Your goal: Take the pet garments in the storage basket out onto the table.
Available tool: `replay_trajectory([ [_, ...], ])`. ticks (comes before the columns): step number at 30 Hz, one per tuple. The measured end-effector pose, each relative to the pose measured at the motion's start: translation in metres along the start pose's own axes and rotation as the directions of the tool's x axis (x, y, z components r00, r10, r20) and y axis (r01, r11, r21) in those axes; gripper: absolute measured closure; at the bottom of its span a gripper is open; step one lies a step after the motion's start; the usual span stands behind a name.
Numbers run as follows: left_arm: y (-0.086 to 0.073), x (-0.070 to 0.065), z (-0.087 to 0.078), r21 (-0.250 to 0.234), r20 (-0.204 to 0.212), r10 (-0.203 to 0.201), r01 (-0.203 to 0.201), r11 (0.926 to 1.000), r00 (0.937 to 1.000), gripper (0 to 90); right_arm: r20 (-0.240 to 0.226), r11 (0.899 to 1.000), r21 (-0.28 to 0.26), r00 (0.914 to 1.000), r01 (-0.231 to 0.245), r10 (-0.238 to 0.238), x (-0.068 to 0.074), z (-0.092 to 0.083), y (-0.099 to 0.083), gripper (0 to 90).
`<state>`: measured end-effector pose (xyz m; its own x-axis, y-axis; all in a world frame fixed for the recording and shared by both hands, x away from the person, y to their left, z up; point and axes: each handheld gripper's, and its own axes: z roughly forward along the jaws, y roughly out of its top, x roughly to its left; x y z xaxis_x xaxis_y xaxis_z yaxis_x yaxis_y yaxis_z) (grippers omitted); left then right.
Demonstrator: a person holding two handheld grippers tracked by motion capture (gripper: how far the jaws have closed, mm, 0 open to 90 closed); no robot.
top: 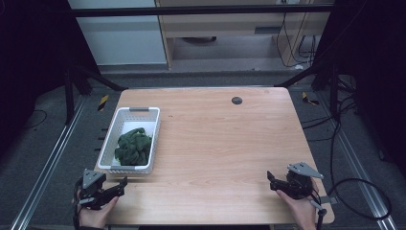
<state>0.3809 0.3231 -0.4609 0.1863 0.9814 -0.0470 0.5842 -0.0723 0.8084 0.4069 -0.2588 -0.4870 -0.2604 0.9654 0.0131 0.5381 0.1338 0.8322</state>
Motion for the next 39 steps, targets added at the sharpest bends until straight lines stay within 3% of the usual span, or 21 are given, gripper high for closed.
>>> replay_trajectory([
  [5,0.005,0.000,-0.008,-0.039,0.017,-0.004,0.005,0.9992,0.9998,19.5,-0.010,1.000,0.008,0.9999,0.004,-0.004,0.001,0.001,-0.001,13.8],
  [12,0.016,-0.001,-0.013,-0.056,0.049,-0.012,0.015,0.9983,0.9987,20.0,-0.017,1.000,0.006,0.9998,0.006,-0.005,0.003,0.000,0.000,14.0],
  [30,0.054,-0.001,-0.011,-0.076,0.073,0.056,-0.050,0.9958,0.9957,19.8,0.005,1.000,0.014,1.0000,0.008,-0.008,0.000,0.000,-0.001,14.1],
  [39,0.070,0.003,-0.013,-0.089,0.092,0.050,-0.042,0.9951,0.9945,20.1,0.007,1.000,0.018,0.9999,0.013,-0.013,0.000,0.001,-0.002,14.0],
])
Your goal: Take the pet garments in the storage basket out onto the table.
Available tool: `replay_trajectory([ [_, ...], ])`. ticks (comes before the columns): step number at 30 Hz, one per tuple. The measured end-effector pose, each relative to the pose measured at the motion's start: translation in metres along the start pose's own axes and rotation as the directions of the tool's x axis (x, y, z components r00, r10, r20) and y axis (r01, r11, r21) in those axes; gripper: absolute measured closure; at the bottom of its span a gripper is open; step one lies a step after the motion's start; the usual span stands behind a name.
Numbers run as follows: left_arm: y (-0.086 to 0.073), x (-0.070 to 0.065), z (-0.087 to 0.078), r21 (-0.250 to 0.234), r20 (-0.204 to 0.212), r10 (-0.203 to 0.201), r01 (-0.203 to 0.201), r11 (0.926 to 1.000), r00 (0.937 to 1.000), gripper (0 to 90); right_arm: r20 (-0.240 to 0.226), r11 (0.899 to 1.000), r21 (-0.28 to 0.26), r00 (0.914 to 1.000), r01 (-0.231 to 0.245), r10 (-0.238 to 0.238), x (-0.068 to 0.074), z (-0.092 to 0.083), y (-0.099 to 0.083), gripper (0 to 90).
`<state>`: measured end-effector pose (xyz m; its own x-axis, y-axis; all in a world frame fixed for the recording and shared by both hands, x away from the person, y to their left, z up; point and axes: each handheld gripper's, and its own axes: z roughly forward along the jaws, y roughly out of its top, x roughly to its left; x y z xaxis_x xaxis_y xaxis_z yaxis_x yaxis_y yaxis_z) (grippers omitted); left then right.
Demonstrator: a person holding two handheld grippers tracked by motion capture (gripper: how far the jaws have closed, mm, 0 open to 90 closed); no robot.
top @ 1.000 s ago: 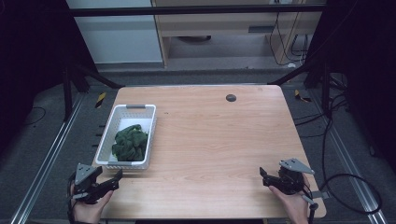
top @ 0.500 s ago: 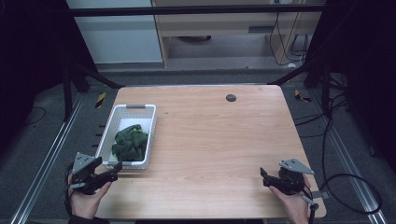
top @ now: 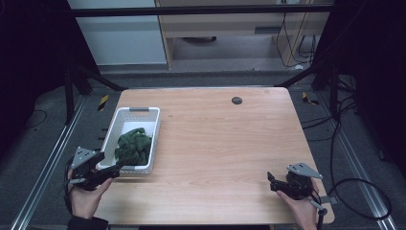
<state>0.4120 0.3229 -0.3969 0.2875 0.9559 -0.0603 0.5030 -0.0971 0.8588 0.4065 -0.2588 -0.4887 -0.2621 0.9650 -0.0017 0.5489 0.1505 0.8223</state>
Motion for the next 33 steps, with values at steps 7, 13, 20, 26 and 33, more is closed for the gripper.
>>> replay_trajectory([
  [7,0.010,0.002,0.004,0.008,0.004,-0.007,0.007,0.9999,1.0000,20.0,0.002,1.000,-0.002,1.0000,-0.001,0.001,-0.001,0.000,0.001,13.9],
  [13,0.019,0.003,0.010,0.033,0.011,0.003,-0.003,0.9994,0.9999,20.0,-0.005,1.000,-0.004,1.0000,0.000,0.000,0.000,0.000,0.001,13.8],
  [20,0.027,0.007,0.019,0.070,-0.005,0.030,-0.029,0.9971,0.9995,20.0,-0.005,1.000,-0.004,1.0000,0.002,-0.002,0.000,0.000,0.001,13.8],
  [26,0.031,0.008,0.026,0.098,0.004,0.043,-0.043,0.9943,0.9991,20.0,-0.008,1.000,-0.002,1.0000,0.005,-0.005,0.000,0.001,0.002,13.8],
  [33,0.037,0.008,0.033,0.119,0.021,0.049,-0.051,0.9916,0.9986,20.0,-0.013,1.000,-0.004,0.9999,0.009,-0.009,0.000,0.001,0.002,13.8],
])
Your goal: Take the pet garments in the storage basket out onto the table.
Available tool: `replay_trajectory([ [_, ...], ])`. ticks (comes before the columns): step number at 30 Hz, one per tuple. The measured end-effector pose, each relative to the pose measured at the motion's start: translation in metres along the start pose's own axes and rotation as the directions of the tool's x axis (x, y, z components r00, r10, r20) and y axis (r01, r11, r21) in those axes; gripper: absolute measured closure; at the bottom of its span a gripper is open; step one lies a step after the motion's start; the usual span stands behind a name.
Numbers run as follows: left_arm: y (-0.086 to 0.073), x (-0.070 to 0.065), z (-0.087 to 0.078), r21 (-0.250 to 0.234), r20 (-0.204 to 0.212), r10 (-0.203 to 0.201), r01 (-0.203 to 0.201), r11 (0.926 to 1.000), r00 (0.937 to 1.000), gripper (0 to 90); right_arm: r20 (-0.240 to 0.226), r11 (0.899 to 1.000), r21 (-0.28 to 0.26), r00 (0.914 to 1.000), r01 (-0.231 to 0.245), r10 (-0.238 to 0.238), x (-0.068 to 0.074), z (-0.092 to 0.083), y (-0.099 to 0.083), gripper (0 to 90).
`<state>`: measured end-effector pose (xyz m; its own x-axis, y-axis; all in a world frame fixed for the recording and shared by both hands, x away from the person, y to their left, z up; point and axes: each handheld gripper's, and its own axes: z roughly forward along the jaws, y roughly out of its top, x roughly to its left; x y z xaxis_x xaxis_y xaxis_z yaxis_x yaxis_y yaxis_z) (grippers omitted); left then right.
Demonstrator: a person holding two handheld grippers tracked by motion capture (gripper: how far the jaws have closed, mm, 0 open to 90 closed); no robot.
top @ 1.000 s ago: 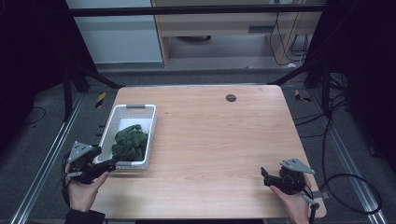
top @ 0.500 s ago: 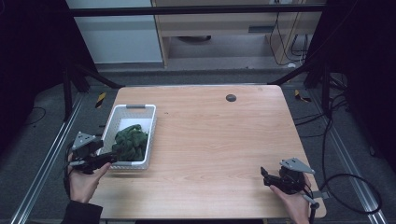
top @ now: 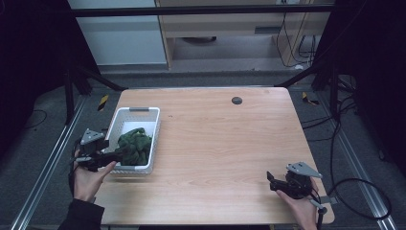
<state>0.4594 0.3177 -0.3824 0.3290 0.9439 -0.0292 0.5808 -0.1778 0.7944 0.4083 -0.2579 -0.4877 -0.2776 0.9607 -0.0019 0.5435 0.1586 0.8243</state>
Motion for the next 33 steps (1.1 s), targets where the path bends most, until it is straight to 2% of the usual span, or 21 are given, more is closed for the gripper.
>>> replay_trajectory([
  [12,0.016,-0.004,0.014,0.056,-0.004,0.036,-0.036,0.9978,0.9993,19.6,0.002,1.000,-0.001,1.0000,0.000,0.000,-0.001,0.001,0.000,13.7],
  [19,0.024,-0.008,0.021,0.097,-0.001,0.063,-0.063,0.9933,0.9980,19.7,0.002,1.000,0.003,1.0000,-0.003,0.003,-0.002,0.001,0.000,13.6],
  [33,0.031,-0.005,0.040,0.171,-0.009,0.069,-0.067,0.9830,0.9976,20.4,-0.001,1.000,0.006,1.0000,-0.003,0.003,-0.002,0.001,0.001,13.6],
])
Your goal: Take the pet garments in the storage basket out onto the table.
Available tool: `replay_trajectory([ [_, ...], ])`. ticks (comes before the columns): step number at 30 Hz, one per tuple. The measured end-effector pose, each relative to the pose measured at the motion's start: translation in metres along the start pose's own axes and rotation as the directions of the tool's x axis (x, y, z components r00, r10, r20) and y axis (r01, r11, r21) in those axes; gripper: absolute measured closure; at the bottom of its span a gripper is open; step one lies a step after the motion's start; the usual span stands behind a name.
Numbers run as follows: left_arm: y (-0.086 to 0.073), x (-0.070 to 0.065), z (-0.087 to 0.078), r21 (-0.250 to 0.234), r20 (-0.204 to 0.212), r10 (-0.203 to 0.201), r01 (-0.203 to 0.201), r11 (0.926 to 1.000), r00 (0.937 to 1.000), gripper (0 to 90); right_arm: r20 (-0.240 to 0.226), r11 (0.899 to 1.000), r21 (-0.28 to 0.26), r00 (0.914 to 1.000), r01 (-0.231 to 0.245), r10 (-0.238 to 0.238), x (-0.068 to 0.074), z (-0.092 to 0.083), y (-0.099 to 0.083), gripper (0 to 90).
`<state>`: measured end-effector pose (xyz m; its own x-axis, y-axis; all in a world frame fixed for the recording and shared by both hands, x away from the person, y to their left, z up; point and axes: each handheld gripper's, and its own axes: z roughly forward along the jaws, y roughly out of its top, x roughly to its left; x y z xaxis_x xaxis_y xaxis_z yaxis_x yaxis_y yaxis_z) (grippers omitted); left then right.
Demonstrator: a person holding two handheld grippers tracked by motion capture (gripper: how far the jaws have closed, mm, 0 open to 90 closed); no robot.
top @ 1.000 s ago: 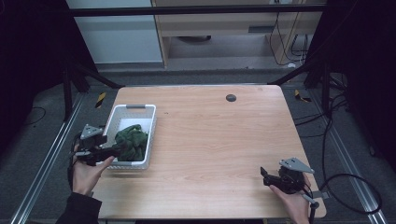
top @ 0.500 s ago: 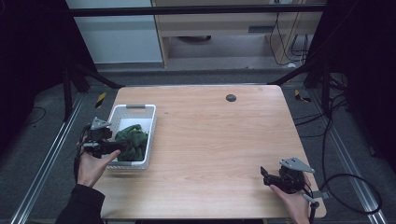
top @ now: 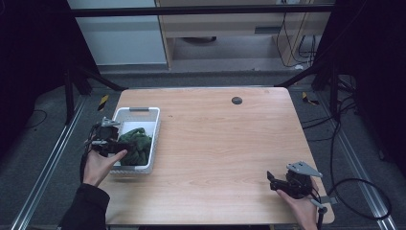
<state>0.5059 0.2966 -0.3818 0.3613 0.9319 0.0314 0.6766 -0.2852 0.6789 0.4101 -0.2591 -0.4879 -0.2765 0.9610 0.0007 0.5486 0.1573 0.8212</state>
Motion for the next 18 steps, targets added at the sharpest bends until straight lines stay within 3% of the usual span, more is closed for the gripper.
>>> replay_trajectory([
  [18,0.009,-0.004,0.021,0.073,0.008,0.009,-0.010,0.9973,0.9999,22.5,-0.008,1.000,0.019,1.0000,-0.003,0.004,0.000,0.002,0.000,13.6],
])
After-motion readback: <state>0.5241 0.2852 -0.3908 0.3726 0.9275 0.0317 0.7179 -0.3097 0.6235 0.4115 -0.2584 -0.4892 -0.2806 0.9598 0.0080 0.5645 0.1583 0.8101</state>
